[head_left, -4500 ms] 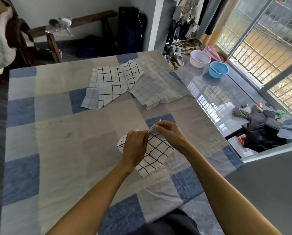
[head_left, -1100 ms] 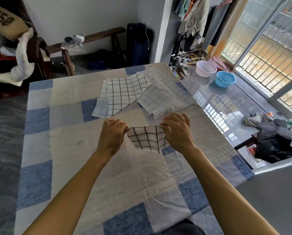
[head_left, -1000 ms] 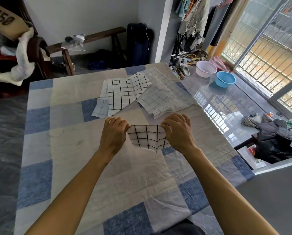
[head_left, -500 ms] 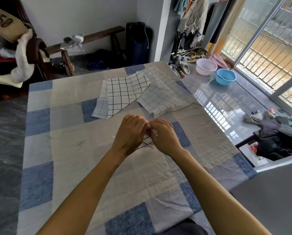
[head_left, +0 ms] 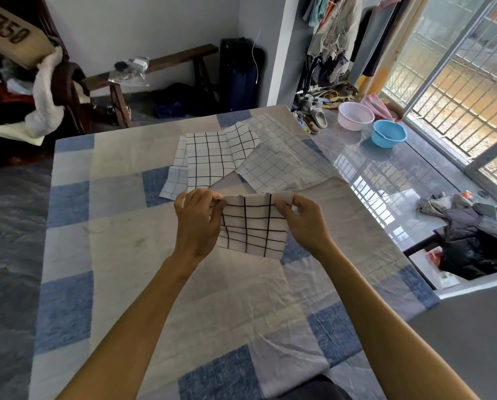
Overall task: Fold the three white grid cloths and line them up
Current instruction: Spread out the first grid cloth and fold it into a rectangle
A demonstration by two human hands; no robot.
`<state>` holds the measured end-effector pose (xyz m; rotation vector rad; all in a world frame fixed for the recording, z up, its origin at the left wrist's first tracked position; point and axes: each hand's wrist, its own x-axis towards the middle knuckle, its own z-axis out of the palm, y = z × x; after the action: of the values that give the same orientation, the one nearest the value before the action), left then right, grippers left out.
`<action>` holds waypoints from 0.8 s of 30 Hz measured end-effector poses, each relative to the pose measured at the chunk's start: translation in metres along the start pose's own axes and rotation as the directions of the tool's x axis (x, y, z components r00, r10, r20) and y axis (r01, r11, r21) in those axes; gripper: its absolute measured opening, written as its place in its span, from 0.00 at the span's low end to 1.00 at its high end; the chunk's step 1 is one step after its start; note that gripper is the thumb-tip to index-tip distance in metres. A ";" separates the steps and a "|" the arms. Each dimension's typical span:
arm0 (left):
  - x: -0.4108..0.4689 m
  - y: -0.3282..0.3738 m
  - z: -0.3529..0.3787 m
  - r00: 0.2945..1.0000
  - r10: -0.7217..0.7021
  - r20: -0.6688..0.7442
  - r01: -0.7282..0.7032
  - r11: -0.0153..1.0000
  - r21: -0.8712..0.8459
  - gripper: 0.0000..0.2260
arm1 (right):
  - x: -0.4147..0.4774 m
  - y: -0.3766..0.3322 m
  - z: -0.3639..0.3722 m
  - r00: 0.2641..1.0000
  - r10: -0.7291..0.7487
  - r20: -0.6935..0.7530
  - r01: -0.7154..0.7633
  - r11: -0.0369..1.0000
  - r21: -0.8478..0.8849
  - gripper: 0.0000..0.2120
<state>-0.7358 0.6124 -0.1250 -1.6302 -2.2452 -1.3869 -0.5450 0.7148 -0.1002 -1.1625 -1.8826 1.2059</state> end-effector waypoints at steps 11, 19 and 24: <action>0.006 0.005 0.002 0.960 -0.277 0.048 0.278 0.910 -0.307 0.06 | 0.000 -0.015 -0.010 0.989 0.146 -0.032 -0.130 0.944 0.304 0.07; 0.010 0.008 0.011 0.927 -0.343 0.153 0.375 0.873 -0.312 0.21 | -0.003 -0.021 -0.022 0.984 0.109 0.144 -0.152 0.932 0.328 0.08; 0.008 0.028 0.010 0.995 0.051 0.080 -0.045 0.997 -0.067 0.19 | 0.004 -0.014 -0.016 0.996 -0.037 0.083 0.046 0.993 -0.109 0.09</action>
<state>-0.7133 0.6260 -0.1100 -1.7806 -2.2095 -1.4217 -0.5379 0.7214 -0.0808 -1.1420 -2.0474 1.1540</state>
